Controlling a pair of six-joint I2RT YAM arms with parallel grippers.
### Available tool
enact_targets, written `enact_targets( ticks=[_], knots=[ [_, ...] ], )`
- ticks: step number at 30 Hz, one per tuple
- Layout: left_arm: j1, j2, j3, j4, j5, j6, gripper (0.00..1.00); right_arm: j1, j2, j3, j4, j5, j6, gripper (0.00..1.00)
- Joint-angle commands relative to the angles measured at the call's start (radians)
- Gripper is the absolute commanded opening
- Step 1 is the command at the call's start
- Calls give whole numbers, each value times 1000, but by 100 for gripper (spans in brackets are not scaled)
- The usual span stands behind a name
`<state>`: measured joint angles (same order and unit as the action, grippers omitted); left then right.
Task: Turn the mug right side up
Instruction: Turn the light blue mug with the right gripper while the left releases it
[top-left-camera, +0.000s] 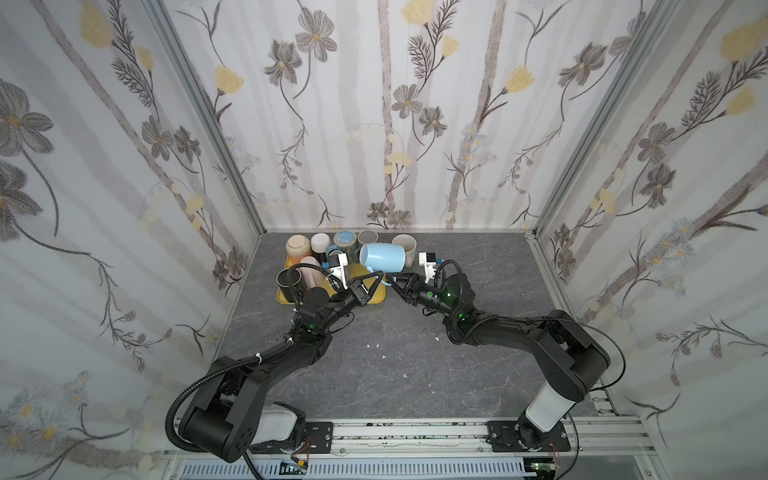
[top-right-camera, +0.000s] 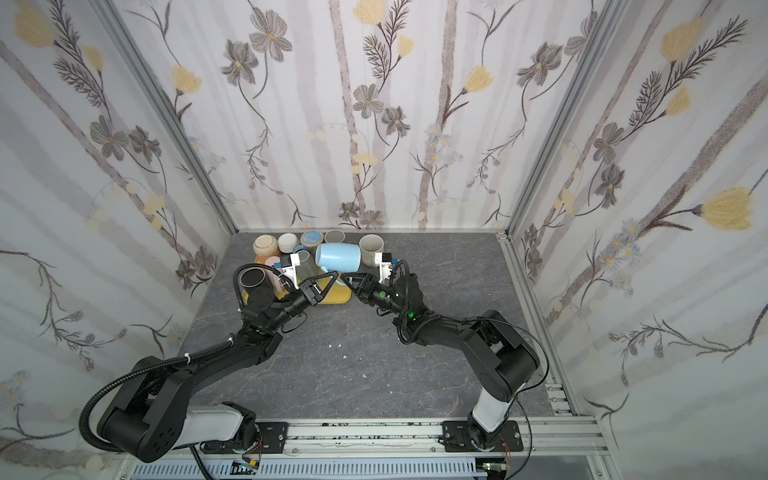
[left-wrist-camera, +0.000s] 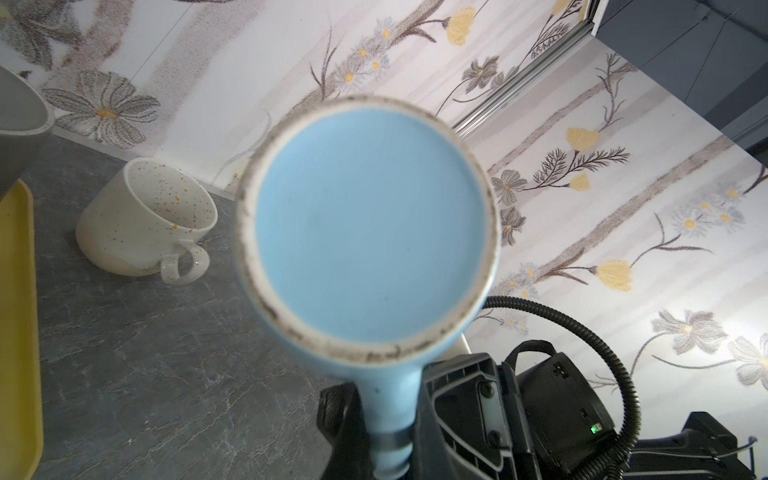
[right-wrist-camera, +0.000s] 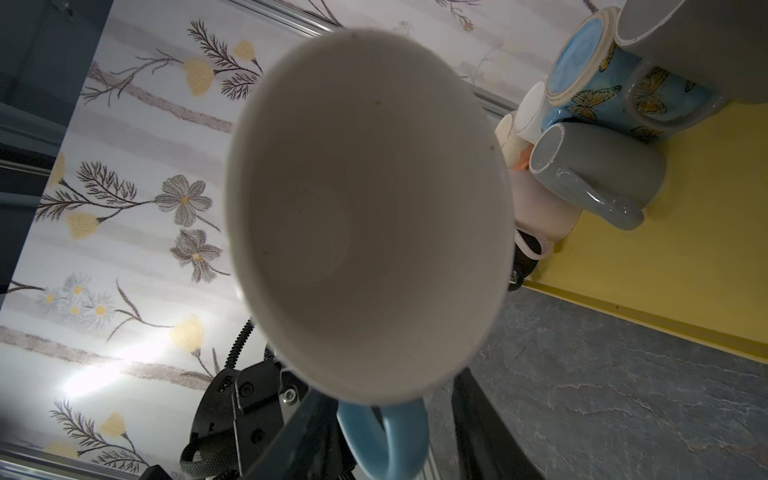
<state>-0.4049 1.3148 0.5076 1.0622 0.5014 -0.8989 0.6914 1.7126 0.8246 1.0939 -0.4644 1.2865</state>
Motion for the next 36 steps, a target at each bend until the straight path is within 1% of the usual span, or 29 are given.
enact_targets(
  ticks=[1, 7, 8, 12, 14, 17, 21, 24, 26, 30, 36],
  knots=[
    [0, -29, -9, 124, 24, -27, 0, -1, 11, 7, 107, -30, 50, 35],
    [-3, -71, -24, 14, 27, -28, 0, -2, 6, 1, 149, -60, 50, 4],
    [-3, -78, -24, -2, 29, -30, 0, -2, 7, 0, 155, -62, 50, 0],
    [-5, -76, -16, -53, 43, -55, 0, -1, 12, -5, 149, -71, 40, 0],
    [-9, -66, -1, -103, 51, -57, 0, -1, 3, -8, 107, -64, 21, 0],
    [-12, -60, -2, -99, 73, -72, 8, 2, -32, -8, 20, -40, -27, 0],
    [-16, -34, 3, -103, 75, -73, 24, -4, -97, 32, -144, -8, -128, 0],
    [-21, -25, 11, -108, 75, -67, 34, -18, -156, 57, -278, 25, -204, 0],
    [-26, -20, 14, -116, 72, -66, 39, -36, -183, 47, -311, 40, -221, 0],
    [-40, -20, 22, -150, 61, -51, 46, -89, -231, 8, -315, 46, -224, 0],
    [-50, -41, 46, -246, 34, -8, 50, -173, -275, -18, -365, 57, -253, 0]
  ],
)
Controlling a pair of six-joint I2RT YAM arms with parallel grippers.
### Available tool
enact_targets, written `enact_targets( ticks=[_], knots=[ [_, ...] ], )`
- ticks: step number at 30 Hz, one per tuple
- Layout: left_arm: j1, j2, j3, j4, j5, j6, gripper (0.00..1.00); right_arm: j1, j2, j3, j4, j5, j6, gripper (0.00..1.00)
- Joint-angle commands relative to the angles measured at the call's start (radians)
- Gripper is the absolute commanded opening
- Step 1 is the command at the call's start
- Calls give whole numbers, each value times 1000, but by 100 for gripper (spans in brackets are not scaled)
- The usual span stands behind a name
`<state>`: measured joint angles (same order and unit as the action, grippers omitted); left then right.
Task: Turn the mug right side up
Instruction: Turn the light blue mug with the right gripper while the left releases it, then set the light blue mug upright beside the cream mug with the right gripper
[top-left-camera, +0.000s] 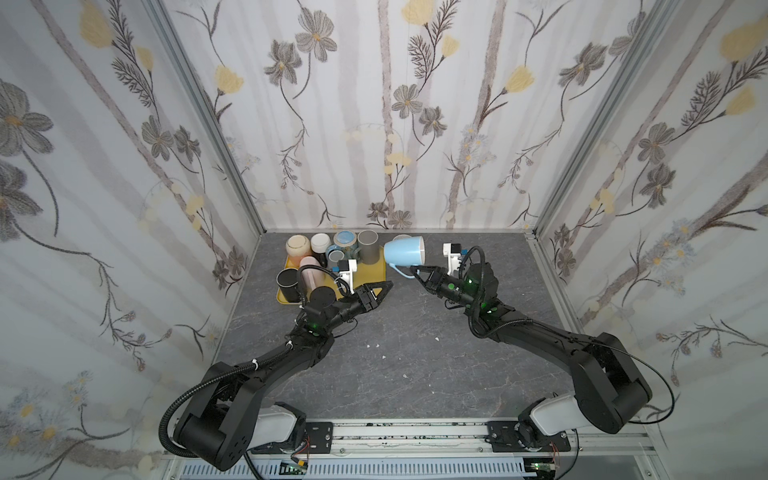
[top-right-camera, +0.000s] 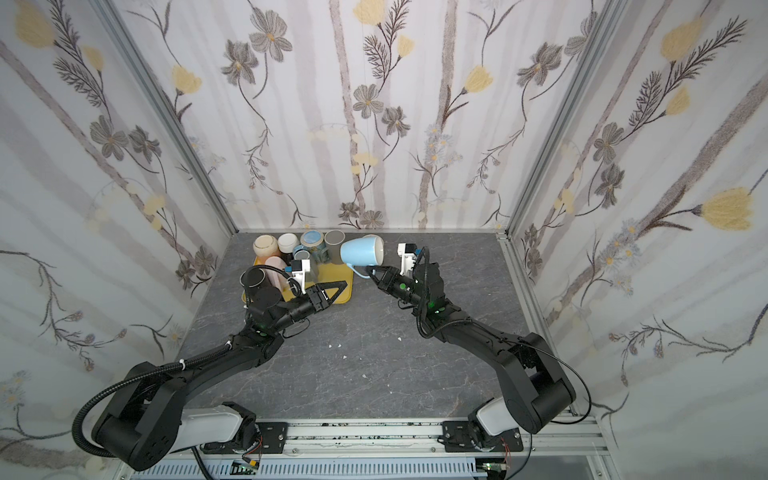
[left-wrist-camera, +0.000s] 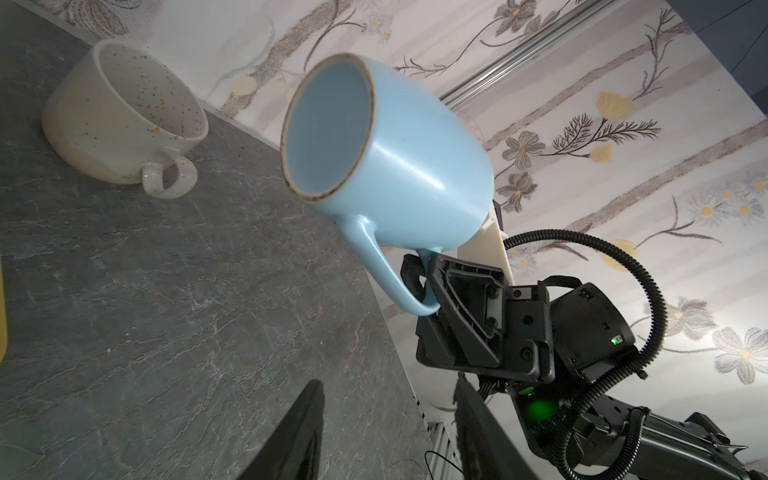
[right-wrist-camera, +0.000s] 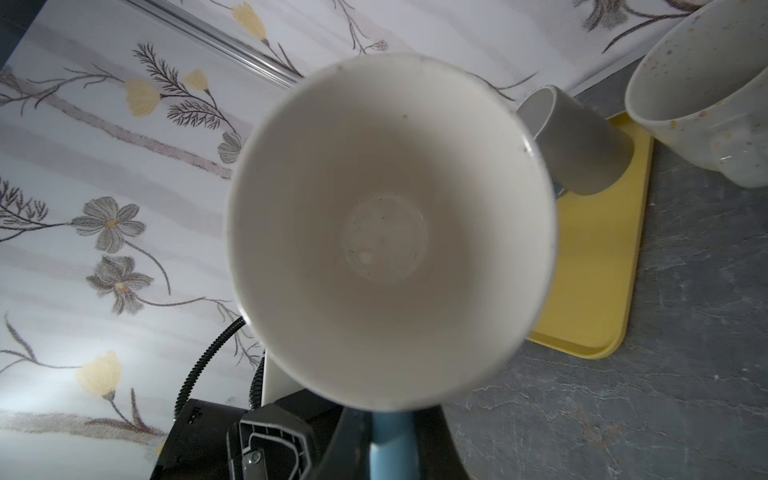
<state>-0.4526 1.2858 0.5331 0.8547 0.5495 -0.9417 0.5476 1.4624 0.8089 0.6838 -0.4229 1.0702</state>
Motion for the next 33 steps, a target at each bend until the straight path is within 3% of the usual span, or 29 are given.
enact_targets(
  ticks=[1, 5, 12, 22, 33],
  knots=[
    [-2, -17, 25, -58, -20, 43, 51, -43, -27, 0, 36, 16, -46, 0],
    [-4, -47, 33, -141, -59, 95, 52, -120, -31, 4, -13, -2, -95, 0],
    [-2, -50, 69, -292, -139, 173, 53, -239, -23, 37, -180, 19, -283, 0],
    [28, -4, 188, -567, -168, 259, 54, -261, 98, 224, -420, 276, -563, 0],
    [82, -50, 221, -727, -247, 337, 56, -233, 377, 498, -667, 471, -679, 0]
  ],
)
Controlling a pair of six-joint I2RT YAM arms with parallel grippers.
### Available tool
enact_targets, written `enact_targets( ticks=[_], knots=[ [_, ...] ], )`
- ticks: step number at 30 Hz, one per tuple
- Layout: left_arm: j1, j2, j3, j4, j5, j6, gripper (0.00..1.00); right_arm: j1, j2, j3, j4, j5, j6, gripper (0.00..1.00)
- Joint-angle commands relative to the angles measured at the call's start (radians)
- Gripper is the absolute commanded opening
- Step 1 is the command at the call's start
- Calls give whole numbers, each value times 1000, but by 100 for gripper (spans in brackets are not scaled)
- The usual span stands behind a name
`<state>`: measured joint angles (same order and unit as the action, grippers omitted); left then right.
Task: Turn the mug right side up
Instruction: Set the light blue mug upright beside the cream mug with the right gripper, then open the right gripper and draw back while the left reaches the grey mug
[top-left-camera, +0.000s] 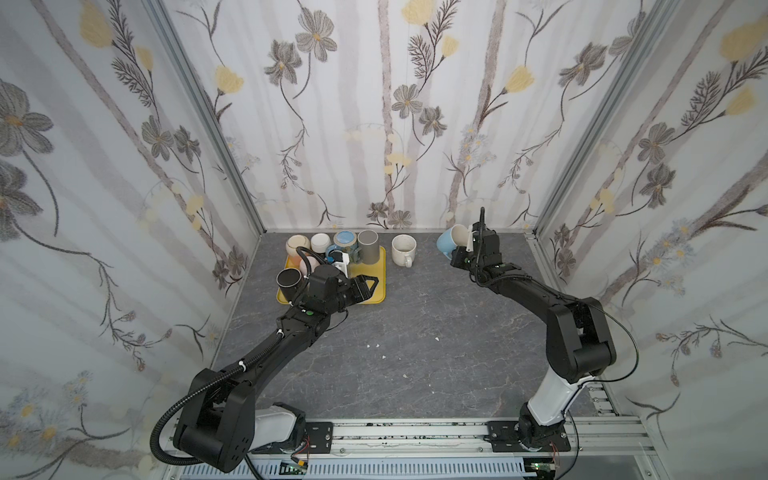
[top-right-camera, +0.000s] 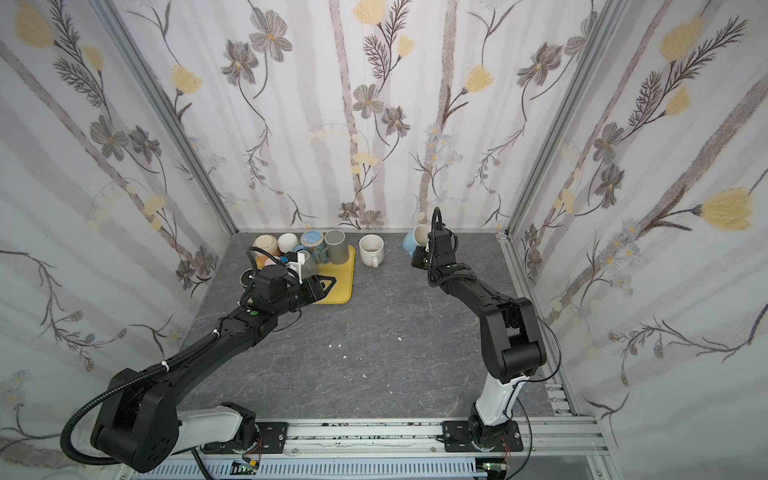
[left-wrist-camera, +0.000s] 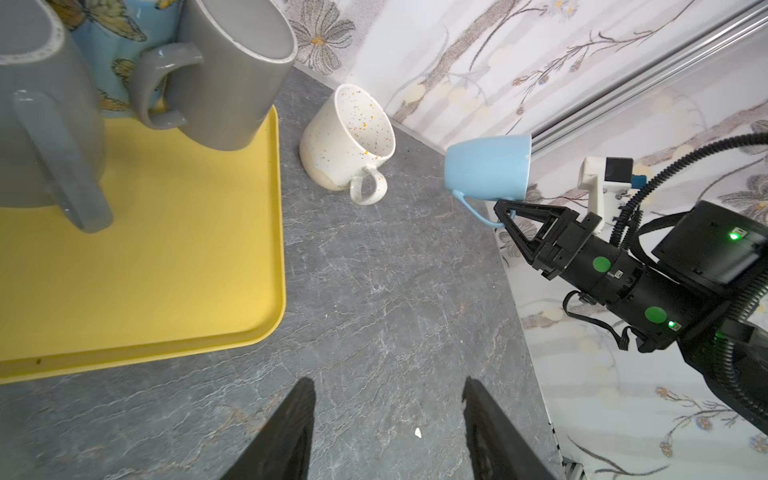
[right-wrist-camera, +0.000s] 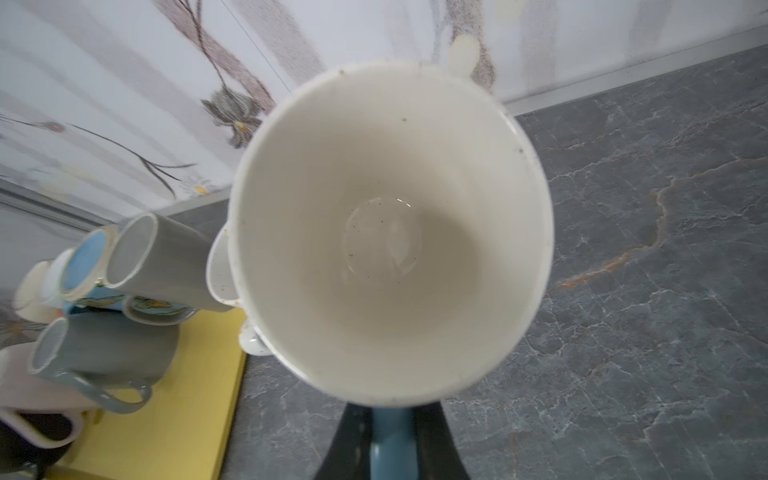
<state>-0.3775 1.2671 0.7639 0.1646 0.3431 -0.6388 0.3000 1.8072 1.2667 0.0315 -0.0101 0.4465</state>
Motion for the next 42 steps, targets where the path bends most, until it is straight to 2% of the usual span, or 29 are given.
enact_targets(
  ticks=[1, 11, 18, 21, 23, 29, 38, 42],
  knots=[
    [12, -46, -22, -36, -48, 35, 56, 24, 57, 64, -29, 67, -66, 0],
    [53, -115, -92, -33, -61, 39, 57, 111, 333, 390, -231, 155, -127, 0],
    [81, -94, -73, -28, -46, 65, 58, 113, 401, 483, -268, 182, -138, 0],
    [84, -89, -77, -7, -46, 66, 58, 114, 422, 506, -264, 151, -176, 0],
    [90, -82, -78, 1, -47, 70, 58, 116, 446, 548, -302, 132, -199, 8],
    [104, -64, -72, 14, -48, 72, 59, 125, 483, 660, -412, 130, -227, 21],
    [113, -88, -92, 3, -54, 88, 61, 132, 464, 663, -417, 106, -224, 25],
    [129, -107, -94, -16, -79, 106, 62, 137, 448, 663, -454, 101, -212, 32]
  ],
)
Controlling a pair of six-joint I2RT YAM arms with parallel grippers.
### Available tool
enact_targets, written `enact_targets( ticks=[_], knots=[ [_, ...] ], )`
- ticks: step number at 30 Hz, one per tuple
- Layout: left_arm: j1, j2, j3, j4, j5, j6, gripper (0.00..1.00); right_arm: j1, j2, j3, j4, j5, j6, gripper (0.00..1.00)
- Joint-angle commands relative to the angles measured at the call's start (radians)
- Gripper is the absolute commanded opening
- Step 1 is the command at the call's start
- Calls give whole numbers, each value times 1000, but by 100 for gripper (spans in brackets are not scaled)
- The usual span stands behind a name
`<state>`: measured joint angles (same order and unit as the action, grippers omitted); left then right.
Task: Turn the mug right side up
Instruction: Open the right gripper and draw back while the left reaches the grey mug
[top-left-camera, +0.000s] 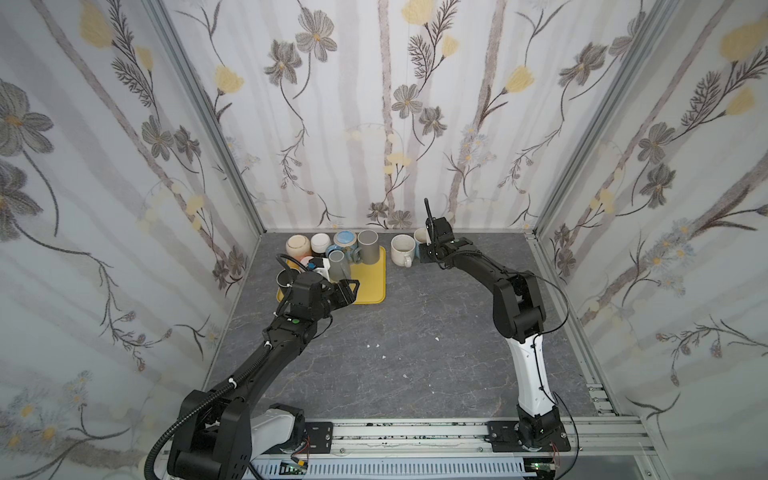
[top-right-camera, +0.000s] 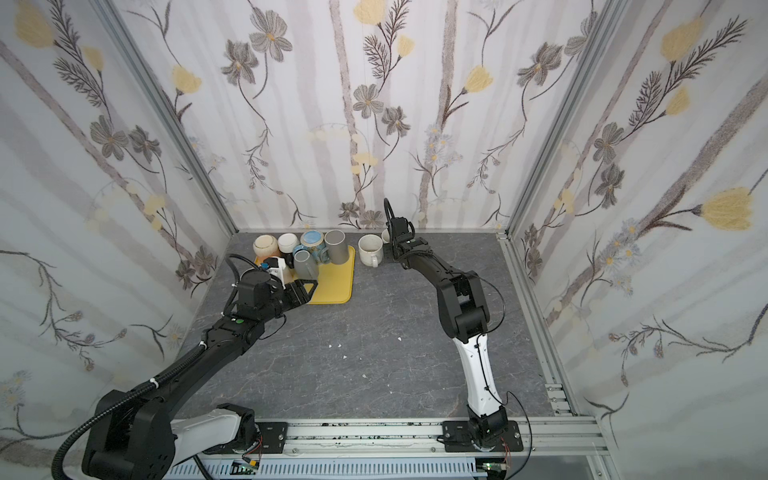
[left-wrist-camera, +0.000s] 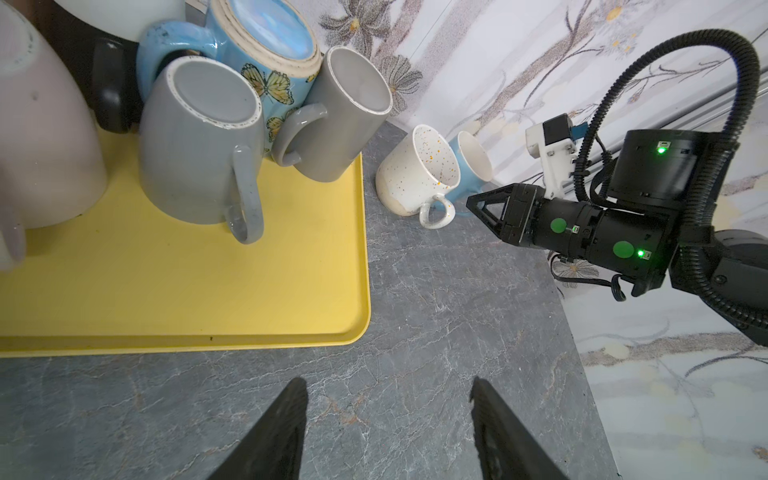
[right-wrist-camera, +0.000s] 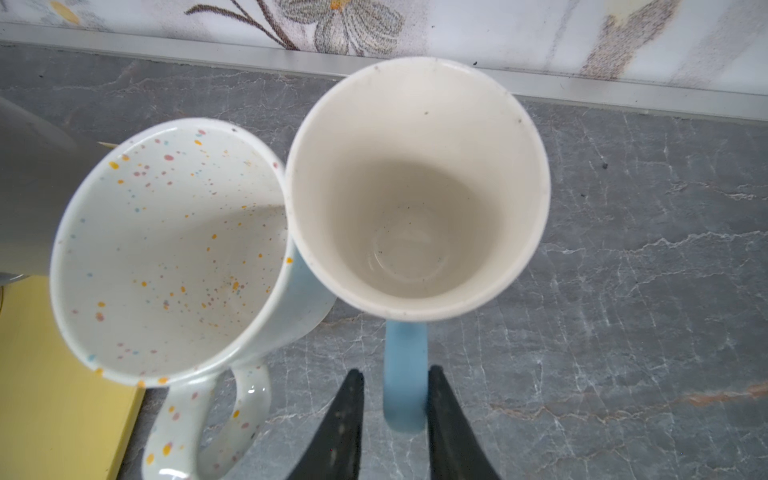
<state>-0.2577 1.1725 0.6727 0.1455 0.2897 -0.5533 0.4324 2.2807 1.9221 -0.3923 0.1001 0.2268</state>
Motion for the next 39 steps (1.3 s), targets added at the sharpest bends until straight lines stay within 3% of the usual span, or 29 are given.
enact_targets(
  ticks=[1, 7, 12, 19, 25, 30, 39],
  knots=[
    [12, -16, 0, -5, -38, 27, 62, 6, -32, 8, -40, -6, 8, 35],
    [19, -1, 52, -122, -207, 90, 67, 11, -103, 5, -99, 23, 18, 40],
    [9, 130, 175, -221, -315, 87, 67, 31, -205, -79, -86, 15, 33, 42],
    [-71, 352, 377, -365, -500, 56, 65, 98, -387, -375, 130, -66, 114, 43],
    [-90, 519, 518, -438, -622, 36, 54, 156, -499, -614, 306, -110, 219, 43],
    [-93, 670, 667, -492, -631, 26, 52, 183, -526, -736, 396, -155, 253, 43],
    [-100, 848, 832, -570, -670, 33, 50, 186, -519, -772, 427, -189, 258, 44]
  ],
)
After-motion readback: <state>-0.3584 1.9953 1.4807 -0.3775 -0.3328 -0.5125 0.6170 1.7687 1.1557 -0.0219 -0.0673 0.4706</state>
